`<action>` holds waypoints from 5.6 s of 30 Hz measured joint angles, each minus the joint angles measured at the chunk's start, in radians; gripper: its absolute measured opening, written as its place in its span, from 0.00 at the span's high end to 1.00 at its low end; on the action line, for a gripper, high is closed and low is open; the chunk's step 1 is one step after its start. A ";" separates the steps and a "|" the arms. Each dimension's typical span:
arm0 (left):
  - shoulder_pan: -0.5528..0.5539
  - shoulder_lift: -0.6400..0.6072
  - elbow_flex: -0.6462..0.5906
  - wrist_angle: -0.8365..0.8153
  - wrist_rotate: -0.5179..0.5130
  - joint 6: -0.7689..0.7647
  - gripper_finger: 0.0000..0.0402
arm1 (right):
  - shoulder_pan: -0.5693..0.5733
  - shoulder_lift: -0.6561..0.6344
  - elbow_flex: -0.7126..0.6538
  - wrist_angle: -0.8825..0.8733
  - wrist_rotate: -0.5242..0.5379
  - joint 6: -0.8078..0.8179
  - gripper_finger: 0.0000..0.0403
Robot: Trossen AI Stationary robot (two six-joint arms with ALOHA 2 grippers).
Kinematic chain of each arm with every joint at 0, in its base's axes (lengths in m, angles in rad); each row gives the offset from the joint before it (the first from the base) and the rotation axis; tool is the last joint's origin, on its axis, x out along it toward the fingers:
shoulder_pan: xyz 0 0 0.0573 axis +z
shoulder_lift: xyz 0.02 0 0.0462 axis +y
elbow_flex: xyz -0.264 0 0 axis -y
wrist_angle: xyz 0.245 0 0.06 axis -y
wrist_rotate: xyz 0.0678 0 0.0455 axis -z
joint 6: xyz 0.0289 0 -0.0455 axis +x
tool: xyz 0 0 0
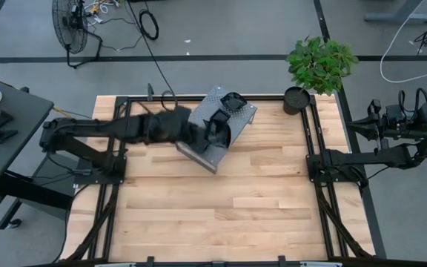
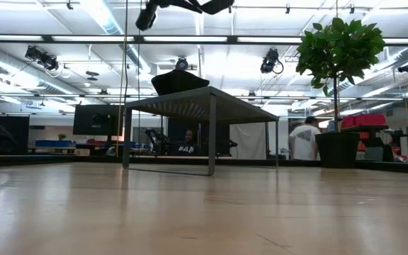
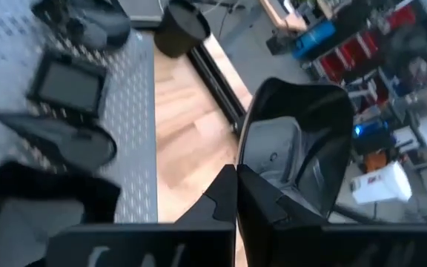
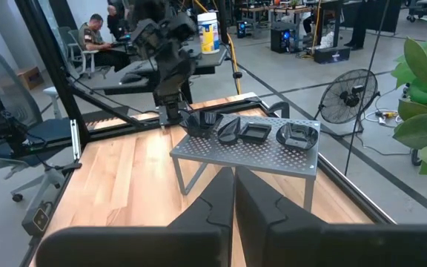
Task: Pick & Place Mini shaped plates
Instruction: Stack the black leaf shaped plate on top of the black leaf shaped plate on the shelf, then return to Home Position
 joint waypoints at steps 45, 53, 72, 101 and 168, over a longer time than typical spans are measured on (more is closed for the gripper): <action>0.483 0.428 0.288 0.115 0.290 -0.398 1.00 | 0.000 0.000 0.000 0.000 0.000 0.000 0.95; 0.494 0.487 0.288 0.096 0.312 -0.418 0.99 | 0.000 0.000 0.000 0.000 0.000 0.000 0.95; 0.520 0.508 0.289 0.023 0.356 -0.469 0.99 | 0.000 0.000 0.000 0.000 0.000 0.000 0.95; 0.519 0.508 0.289 0.009 0.400 -0.418 0.98 | 0.000 0.000 0.000 0.000 0.000 0.000 0.95; 0.508 0.462 0.288 0.107 0.482 -0.149 0.72 | 0.000 0.000 0.000 0.000 0.000 0.000 0.95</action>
